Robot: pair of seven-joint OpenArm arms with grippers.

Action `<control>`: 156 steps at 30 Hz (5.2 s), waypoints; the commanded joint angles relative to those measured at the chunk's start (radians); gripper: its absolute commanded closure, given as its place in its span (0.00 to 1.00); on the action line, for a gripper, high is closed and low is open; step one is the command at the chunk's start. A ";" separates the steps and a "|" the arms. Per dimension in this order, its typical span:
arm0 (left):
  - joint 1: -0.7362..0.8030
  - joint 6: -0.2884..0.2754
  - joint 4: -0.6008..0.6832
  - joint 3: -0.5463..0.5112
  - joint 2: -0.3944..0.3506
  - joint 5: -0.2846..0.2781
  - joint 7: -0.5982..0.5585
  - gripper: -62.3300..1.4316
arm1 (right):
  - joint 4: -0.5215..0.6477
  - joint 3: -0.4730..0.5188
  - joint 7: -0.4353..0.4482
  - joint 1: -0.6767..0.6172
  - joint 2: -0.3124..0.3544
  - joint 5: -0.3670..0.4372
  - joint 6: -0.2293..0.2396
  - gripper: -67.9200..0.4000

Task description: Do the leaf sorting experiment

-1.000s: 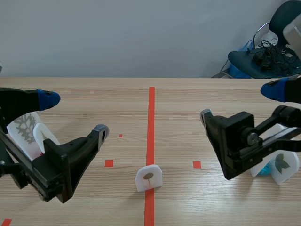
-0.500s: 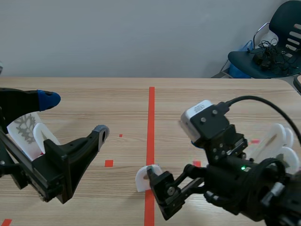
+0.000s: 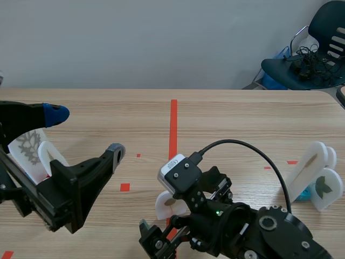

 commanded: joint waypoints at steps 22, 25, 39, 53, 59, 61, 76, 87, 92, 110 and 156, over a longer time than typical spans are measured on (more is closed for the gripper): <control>0.000 -0.003 0.010 -0.002 -0.003 -0.010 -0.013 0.00 | 0.084 -0.007 -0.076 0.017 -0.005 0.006 -0.016 0.89; 0.000 -0.003 0.010 -0.002 -0.003 -0.010 -0.013 0.00 | 0.185 0.019 -0.132 0.000 -0.005 0.007 -0.062 0.89; -0.001 -0.011 0.010 -0.002 -0.003 -0.010 -0.014 0.00 | 0.266 0.283 -0.073 -0.255 -0.074 -0.082 -0.447 0.89; -0.001 -0.011 0.010 -0.002 -0.003 -0.010 -0.014 0.00 | 0.133 0.486 0.009 -0.175 -0.074 -0.041 -0.460 0.89; -0.001 -0.011 0.010 -0.002 -0.003 -0.010 -0.014 0.00 | 0.043 0.487 0.039 -0.130 -0.074 -0.030 -0.460 0.88; -0.001 -0.011 0.010 -0.002 -0.003 -0.010 -0.014 0.00 | 0.035 0.487 0.038 -0.127 -0.074 -0.030 -0.460 0.87; -0.001 -0.011 0.010 -0.002 -0.003 -0.010 -0.017 0.00 | 0.130 0.487 0.006 -0.127 -0.074 -0.016 -0.460 0.58; -0.001 -0.018 0.010 -0.002 -0.003 -0.010 -0.018 0.00 | 0.578 0.487 -0.251 -0.128 -0.068 0.023 -0.397 0.46; -0.001 -0.018 0.010 -0.002 -0.003 -0.010 -0.018 0.00 | 0.631 0.484 -0.282 -0.219 -0.065 0.155 -0.300 0.15; 0.000 -0.018 0.010 -0.002 -0.003 -0.010 -0.017 0.00 | 0.912 0.409 -0.228 -0.509 0.176 0.167 -0.169 0.00; 0.000 -0.018 0.010 -0.002 -0.003 -0.010 -0.016 0.00 | 0.911 0.408 -0.188 -0.509 0.164 0.146 -0.171 0.00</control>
